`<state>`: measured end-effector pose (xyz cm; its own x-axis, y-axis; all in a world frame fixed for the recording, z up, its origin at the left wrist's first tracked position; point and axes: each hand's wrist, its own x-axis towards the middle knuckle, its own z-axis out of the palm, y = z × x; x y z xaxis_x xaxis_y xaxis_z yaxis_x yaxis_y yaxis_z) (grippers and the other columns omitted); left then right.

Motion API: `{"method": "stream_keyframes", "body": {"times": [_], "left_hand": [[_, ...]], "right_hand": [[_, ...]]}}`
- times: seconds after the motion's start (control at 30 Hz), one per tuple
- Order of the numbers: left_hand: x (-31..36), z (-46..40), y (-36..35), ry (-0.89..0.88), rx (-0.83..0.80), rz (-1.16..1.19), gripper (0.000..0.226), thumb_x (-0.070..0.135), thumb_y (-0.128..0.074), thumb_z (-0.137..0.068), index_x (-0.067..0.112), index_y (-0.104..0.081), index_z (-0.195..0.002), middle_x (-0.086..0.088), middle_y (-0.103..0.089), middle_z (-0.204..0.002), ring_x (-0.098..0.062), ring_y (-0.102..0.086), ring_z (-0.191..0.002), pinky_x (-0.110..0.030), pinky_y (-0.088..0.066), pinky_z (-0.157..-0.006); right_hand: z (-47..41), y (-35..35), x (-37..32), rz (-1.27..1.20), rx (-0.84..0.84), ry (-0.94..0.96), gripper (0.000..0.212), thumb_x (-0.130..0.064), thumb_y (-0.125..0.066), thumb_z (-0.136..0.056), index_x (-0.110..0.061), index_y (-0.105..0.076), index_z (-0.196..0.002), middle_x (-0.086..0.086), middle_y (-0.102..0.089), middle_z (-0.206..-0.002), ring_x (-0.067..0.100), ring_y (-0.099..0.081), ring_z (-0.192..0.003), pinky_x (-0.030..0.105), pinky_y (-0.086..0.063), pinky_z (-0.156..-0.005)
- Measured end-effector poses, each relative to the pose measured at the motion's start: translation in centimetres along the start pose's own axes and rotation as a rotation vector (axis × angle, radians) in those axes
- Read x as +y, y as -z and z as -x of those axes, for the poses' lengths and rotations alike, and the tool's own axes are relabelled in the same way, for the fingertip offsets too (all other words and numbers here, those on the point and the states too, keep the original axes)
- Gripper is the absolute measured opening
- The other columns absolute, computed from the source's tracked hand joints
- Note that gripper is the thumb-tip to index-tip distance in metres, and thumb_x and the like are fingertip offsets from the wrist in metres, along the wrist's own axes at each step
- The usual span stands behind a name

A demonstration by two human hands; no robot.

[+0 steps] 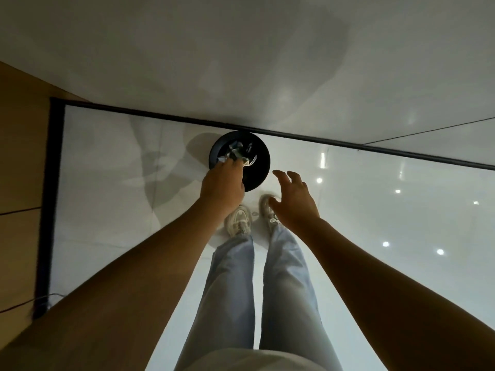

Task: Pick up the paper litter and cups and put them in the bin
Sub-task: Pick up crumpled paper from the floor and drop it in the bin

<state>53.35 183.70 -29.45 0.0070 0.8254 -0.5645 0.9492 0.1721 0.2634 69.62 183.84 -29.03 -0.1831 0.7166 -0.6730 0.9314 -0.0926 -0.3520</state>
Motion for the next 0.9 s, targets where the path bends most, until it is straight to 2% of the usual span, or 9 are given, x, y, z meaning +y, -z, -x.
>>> {"method": "stream_keyframes", "body": {"times": [0.2,0.43,0.53,0.67,0.9], "left_hand": [[2.4,3.9,1.6,-0.184,0.006,-0.167,0.043,0.027,-0.04,-0.099,0.011,-0.039,-0.139,-0.008,-0.049,-0.137,-0.024,-0.044,-0.126,-0.033,-0.035,-0.108],[9.8,8.0,5.8,-0.363,-0.019,-0.337,0.045,0.033,-0.032,-0.101,0.011,-0.037,-0.14,-0.008,-0.046,-0.141,-0.021,-0.038,-0.133,-0.034,-0.019,-0.118],[14.4,9.7,7.2,-0.453,-0.011,-0.413,0.043,0.034,-0.032,-0.101,0.012,-0.039,-0.138,-0.007,-0.047,-0.14,-0.021,-0.039,-0.132,-0.035,-0.017,-0.119],[21.4,12.5,7.7,-0.584,-0.019,-0.493,0.044,0.035,-0.031,-0.101,0.012,-0.039,-0.139,-0.007,-0.046,-0.139,-0.022,-0.039,-0.13,-0.035,-0.023,-0.115],[36.2,18.2,2.9,-0.82,-0.071,-0.641,0.044,0.034,-0.03,-0.101,0.012,-0.039,-0.138,-0.007,-0.046,-0.139,-0.023,-0.037,-0.131,-0.036,-0.017,-0.118]], "right_hand": [[3.5,2.6,0.4,-0.019,0.066,-0.043,0.062,-0.029,-0.058,-0.094,-0.022,-0.028,-0.148,0.009,-0.027,-0.154,0.03,-0.035,-0.136,0.042,-0.039,-0.107],[11.4,7.5,2.6,-0.061,0.214,-0.117,0.054,-0.032,-0.055,-0.095,-0.02,-0.035,-0.143,0.008,-0.035,-0.15,0.028,-0.039,-0.132,0.039,-0.041,-0.104],[15.4,9.2,4.7,-0.092,0.275,-0.17,0.053,-0.033,-0.054,-0.095,-0.019,-0.035,-0.143,0.008,-0.037,-0.149,0.028,-0.039,-0.132,0.039,-0.04,-0.104],[21.3,10.8,9.2,-0.149,0.353,-0.276,0.053,-0.035,-0.053,-0.095,-0.019,-0.036,-0.143,0.008,-0.038,-0.148,0.029,-0.039,-0.131,0.039,-0.04,-0.102],[32.2,10.8,21.8,-0.311,0.448,-0.517,0.052,-0.036,-0.05,-0.096,-0.019,-0.035,-0.143,0.007,-0.037,-0.147,0.029,-0.04,-0.128,0.038,-0.041,-0.099]]}}
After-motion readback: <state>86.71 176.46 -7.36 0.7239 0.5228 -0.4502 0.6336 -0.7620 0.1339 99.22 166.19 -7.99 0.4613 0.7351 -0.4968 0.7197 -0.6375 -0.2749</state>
